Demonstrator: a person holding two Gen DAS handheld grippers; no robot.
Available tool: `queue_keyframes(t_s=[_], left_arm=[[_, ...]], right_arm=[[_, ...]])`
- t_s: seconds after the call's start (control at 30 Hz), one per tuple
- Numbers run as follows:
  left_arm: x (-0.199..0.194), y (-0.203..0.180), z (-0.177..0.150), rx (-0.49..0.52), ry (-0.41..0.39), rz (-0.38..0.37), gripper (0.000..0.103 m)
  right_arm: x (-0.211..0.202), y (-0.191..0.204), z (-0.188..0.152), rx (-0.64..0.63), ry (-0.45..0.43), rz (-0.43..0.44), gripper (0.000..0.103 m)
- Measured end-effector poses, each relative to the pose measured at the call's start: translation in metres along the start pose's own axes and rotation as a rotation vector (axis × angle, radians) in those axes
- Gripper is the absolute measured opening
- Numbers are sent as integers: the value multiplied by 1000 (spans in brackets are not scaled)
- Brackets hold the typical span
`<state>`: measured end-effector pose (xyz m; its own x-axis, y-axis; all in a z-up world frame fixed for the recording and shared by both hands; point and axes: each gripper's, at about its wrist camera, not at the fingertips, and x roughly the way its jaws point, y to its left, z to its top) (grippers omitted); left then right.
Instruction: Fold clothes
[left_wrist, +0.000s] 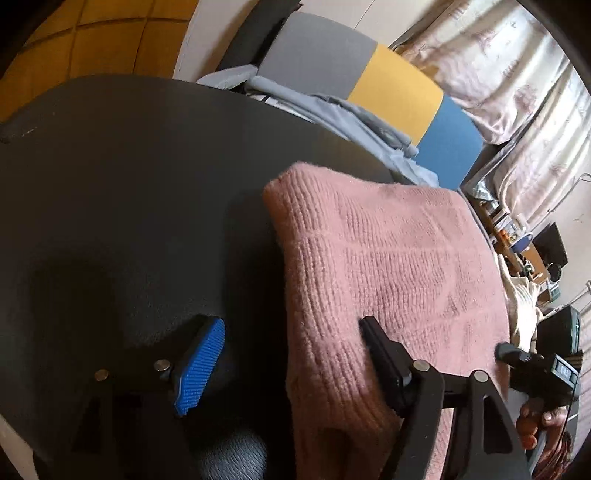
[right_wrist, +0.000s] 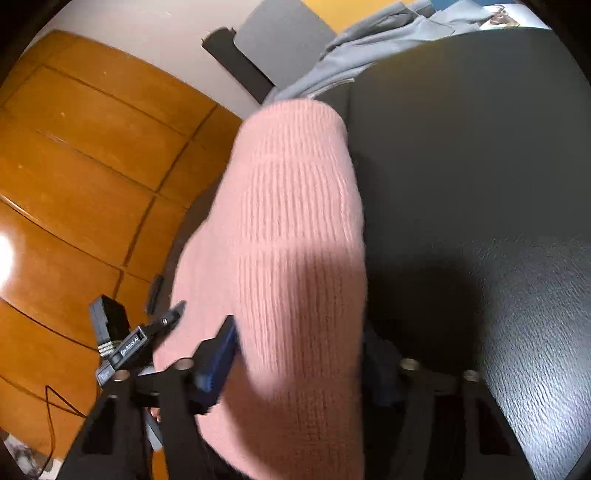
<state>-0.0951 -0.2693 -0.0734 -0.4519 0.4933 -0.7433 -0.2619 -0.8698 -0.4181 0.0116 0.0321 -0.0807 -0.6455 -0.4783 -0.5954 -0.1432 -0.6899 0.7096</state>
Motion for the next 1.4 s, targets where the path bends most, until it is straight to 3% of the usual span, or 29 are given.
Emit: queue_keyframes(t_s=[0.13,0.2,0.27,0.3,0.33,0.4,0.5,0.7,0.9,1.13,1.4], left_arm=[[-2,-6,-6,30,-4,19,79],[-2,-9,-9,45,-6,29,82],[-9,-2,-11,39,-26,50,79],[-14,5,-12,31,-40,65,61],[-19,12,-12,22,-55,79,41],[-29,25,-14,5,-85,108,36],[-44,45,-16,-22,-129,151,27],[-75,85,-20,-74,-218,238,26],[-115,146,-27,-170,-305,344,27],[-143,215,-19,-287,-363,419,29],[-131,264,22,-312,-396,464,35]], right_arm=[[-12,-11,-9,53,29,60,69],[-13,-13,-12,21,32,65,68],[-8,-5,-14,-37,42,35,59],[-2,1,-14,-81,56,-2,43],[4,10,-15,-137,65,-56,36],[15,29,-13,-233,65,-152,33],[30,53,-6,-330,80,-223,32],[83,117,0,-529,129,-224,31],[172,181,-4,-691,246,-135,31],[264,245,5,-764,334,-71,35],[315,274,15,-771,366,-24,40]])
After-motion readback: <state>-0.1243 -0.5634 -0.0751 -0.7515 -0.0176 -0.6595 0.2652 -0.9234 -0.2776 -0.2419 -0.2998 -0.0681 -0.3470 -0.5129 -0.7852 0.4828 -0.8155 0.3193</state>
